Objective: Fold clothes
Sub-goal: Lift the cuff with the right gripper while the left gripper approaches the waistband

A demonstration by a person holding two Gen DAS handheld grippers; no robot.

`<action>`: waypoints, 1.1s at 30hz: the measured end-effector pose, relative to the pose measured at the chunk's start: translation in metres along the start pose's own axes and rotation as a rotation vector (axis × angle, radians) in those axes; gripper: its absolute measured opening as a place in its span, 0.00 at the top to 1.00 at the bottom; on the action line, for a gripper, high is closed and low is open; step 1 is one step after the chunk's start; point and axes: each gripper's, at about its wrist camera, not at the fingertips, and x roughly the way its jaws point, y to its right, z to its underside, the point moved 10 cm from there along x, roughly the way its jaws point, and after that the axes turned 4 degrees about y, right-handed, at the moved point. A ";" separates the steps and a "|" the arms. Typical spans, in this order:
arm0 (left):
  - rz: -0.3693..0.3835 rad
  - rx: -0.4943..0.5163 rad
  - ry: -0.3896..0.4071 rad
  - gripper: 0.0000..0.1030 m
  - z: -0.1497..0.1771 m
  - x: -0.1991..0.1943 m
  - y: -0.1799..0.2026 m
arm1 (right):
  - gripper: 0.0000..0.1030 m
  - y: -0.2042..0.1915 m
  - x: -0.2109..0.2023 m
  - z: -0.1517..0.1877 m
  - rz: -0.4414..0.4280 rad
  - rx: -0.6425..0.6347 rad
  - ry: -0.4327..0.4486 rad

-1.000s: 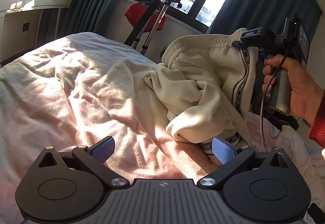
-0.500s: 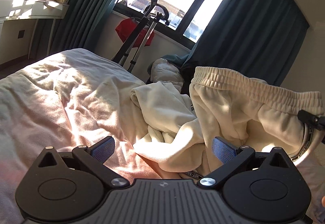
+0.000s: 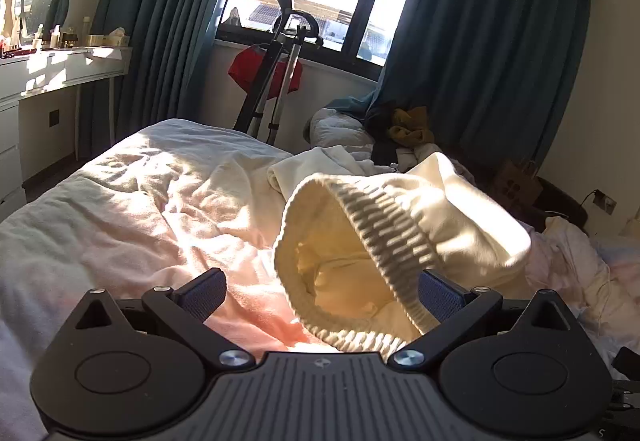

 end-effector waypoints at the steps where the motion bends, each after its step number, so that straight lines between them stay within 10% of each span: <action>1: -0.016 0.017 -0.004 0.00 0.001 -0.003 0.000 | 0.80 0.002 0.003 0.008 0.011 -0.002 -0.033; 5: -0.078 0.085 -0.019 0.00 0.004 -0.014 -0.002 | 0.80 0.006 0.011 0.033 0.026 -0.017 -0.124; 15: -0.186 0.618 -0.174 0.05 0.058 0.020 0.024 | 0.78 0.003 -0.027 0.027 -0.026 -0.044 -0.070; 20: -0.211 0.784 -0.088 0.10 0.060 0.040 0.027 | 0.76 -0.006 -0.034 0.030 -0.019 -0.098 -0.066; 25: -0.186 0.922 0.027 0.11 0.064 0.054 0.037 | 0.18 -0.010 -0.019 0.041 -0.027 -0.106 -0.126; 33: -0.143 1.128 0.086 0.15 0.093 0.073 0.058 | 0.19 0.005 -0.012 0.036 -0.033 -0.010 -0.097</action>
